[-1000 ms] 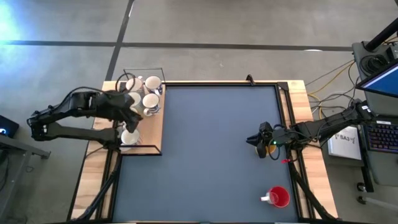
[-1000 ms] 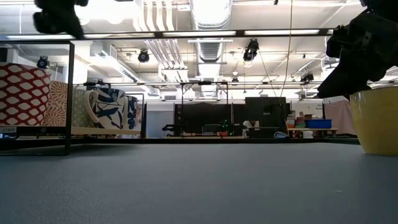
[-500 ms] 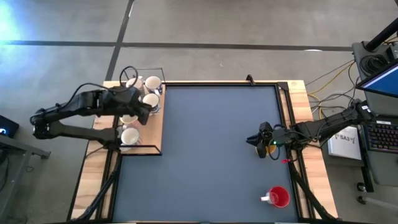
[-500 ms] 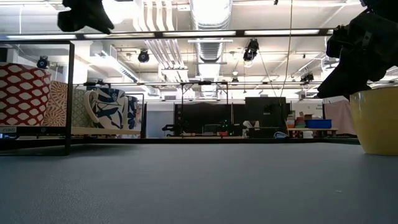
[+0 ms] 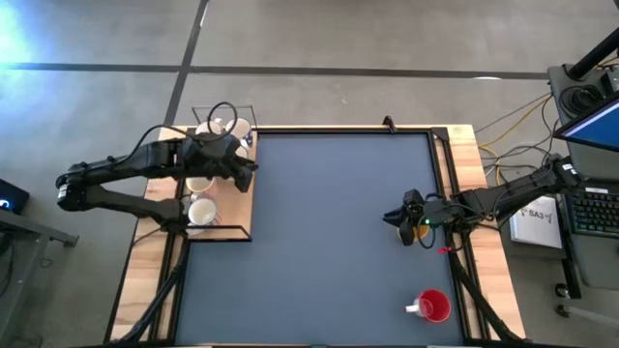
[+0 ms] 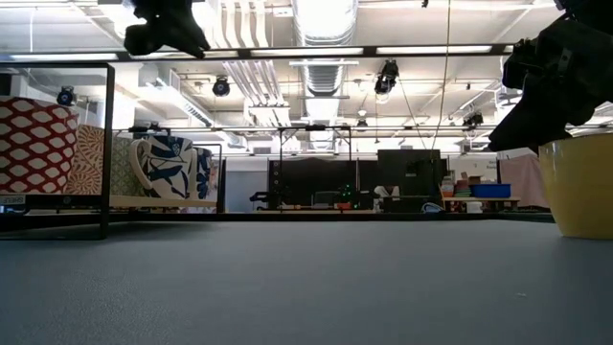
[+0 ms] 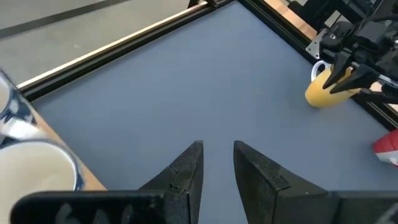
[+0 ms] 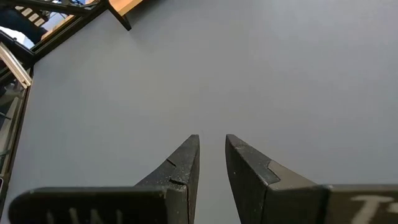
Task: Place coffee mugs
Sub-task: Move the yellow mug from the middle right to the top center of the table
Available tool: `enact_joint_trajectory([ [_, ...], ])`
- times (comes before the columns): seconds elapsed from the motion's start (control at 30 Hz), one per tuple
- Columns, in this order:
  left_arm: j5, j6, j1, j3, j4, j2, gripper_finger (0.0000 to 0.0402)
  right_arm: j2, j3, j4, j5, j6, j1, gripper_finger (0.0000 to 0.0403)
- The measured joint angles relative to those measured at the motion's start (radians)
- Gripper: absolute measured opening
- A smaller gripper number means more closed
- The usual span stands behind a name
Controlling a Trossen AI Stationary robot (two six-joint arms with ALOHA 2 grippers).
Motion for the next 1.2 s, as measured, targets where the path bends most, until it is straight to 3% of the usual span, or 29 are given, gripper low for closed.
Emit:
enact_joint_trajectory([
  [0.2, 0.0, 0.01, 0.0, 0.049, 0.002, 0.042, 0.0071, 0.01, -0.002, 0.106, 0.1, -0.042, 0.0, 0.0068],
  [0.3, -0.002, 0.029, 0.0, 0.07, 0.002, 0.046, 0.0071, 0.01, -0.001, 0.106, 0.177, 0.049, -0.001, 0.0068],
  [0.63, -0.069, 0.106, 0.0, 0.132, -0.014, 0.039, 0.0071, 0.02, -0.001, 0.121, 0.171, 0.027, 0.0, 0.0068],
  [0.77, -0.069, 0.139, 0.0, 0.151, -0.015, 0.04, 0.0071, 0.021, -0.001, 0.186, 0.093, -0.049, 0.001, 0.0068],
  [0.93, -0.078, 0.145, 0.0, 0.159, -0.029, 0.04, 0.0071, 0.021, -0.001, 0.185, 0.184, -0.012, -0.001, 0.0068],
  [1.07, -0.078, 0.167, 0.0, 0.159, -0.034, 0.039, 0.0071, 0.021, -0.001, 0.189, 0.184, 0.078, -0.001, 0.0068],
  [1.2, -0.079, 0.167, 0.0, 0.159, -0.034, 0.039, 0.0071, 0.021, -0.001, 0.225, 0.186, 0.041, -0.001, 0.0068],
])
